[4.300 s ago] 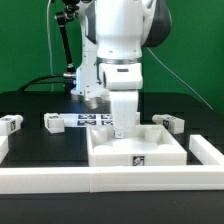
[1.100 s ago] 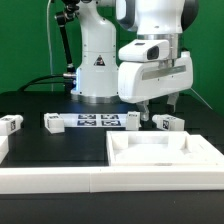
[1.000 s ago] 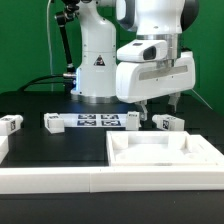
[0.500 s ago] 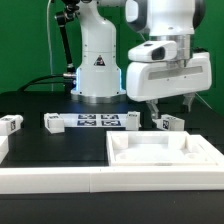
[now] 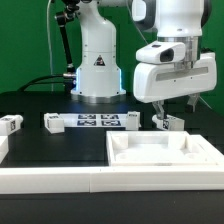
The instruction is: Assemble square table
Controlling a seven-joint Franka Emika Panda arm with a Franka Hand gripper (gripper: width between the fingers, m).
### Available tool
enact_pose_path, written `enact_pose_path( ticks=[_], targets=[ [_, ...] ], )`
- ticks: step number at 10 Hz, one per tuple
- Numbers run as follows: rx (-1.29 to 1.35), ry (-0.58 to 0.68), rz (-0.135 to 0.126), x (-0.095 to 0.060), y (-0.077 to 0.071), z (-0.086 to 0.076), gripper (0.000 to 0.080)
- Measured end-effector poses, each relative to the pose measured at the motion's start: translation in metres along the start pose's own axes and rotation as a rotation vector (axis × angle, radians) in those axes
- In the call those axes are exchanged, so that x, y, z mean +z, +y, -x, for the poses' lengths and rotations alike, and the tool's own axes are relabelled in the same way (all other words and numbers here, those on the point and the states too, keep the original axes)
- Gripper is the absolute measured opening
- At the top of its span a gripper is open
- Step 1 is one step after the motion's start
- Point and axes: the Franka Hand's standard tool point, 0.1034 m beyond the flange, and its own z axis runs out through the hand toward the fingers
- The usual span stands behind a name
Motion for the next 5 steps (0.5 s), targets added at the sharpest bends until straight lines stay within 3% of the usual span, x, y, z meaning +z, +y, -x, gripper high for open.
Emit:
enact_pose_path(
  ticks=[5],
  targets=[
    [0.042, -0.263, -0.026, 0.004, -0.018, 0.005, 0.0649]
  ],
)
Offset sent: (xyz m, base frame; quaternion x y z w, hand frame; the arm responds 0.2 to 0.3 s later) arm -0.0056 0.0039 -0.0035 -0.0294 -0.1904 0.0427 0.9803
